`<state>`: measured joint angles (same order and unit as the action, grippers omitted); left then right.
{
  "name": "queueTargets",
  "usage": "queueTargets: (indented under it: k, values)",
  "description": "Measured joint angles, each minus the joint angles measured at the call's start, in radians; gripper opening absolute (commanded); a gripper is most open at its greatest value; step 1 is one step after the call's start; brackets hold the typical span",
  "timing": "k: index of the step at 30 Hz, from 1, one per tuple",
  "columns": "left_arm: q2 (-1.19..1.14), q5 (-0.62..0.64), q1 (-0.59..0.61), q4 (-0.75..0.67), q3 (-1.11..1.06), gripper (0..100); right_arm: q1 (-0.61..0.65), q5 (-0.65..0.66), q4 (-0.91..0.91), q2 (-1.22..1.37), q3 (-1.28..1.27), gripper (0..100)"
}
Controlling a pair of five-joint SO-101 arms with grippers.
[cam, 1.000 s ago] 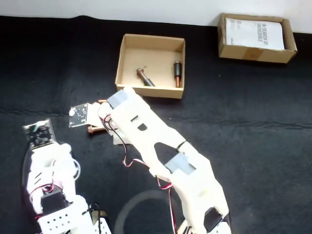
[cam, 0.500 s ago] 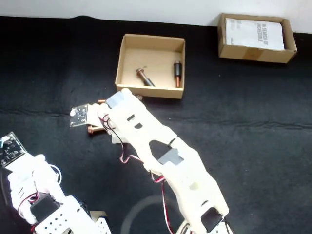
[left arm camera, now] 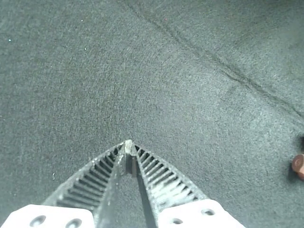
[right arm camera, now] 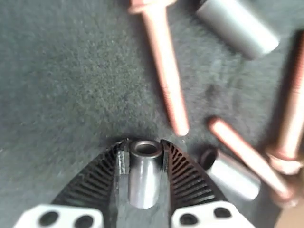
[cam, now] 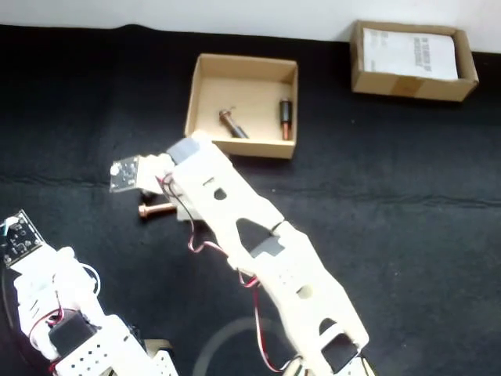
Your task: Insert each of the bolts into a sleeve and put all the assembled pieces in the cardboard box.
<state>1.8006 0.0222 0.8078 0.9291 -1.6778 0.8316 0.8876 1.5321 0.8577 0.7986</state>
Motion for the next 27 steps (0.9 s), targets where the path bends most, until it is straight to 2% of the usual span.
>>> queueTargets:
  k: [5,8,16,21,27]
  values:
    - [0.0,0.0,0.0,0.0,0.0,1,-0.02,0.0,0.175,0.0,0.244,0.8]
    - [0.0,0.0,-0.002,0.0,0.0,1,-0.049,-0.035,0.21,-0.002,0.396,0.8]
    - [0.0,0.0,-0.006,0.0,0.0,1,-0.204,-0.407,0.218,-0.002,0.796,0.8]
    - [0.0,0.0,-0.043,0.0,0.0,1,-0.354,-0.658,0.221,-0.002,0.845,0.8]
    - [0.0,0.0,-0.046,0.0,0.0,1,-0.608,-0.934,0.221,-0.078,0.845,0.8]
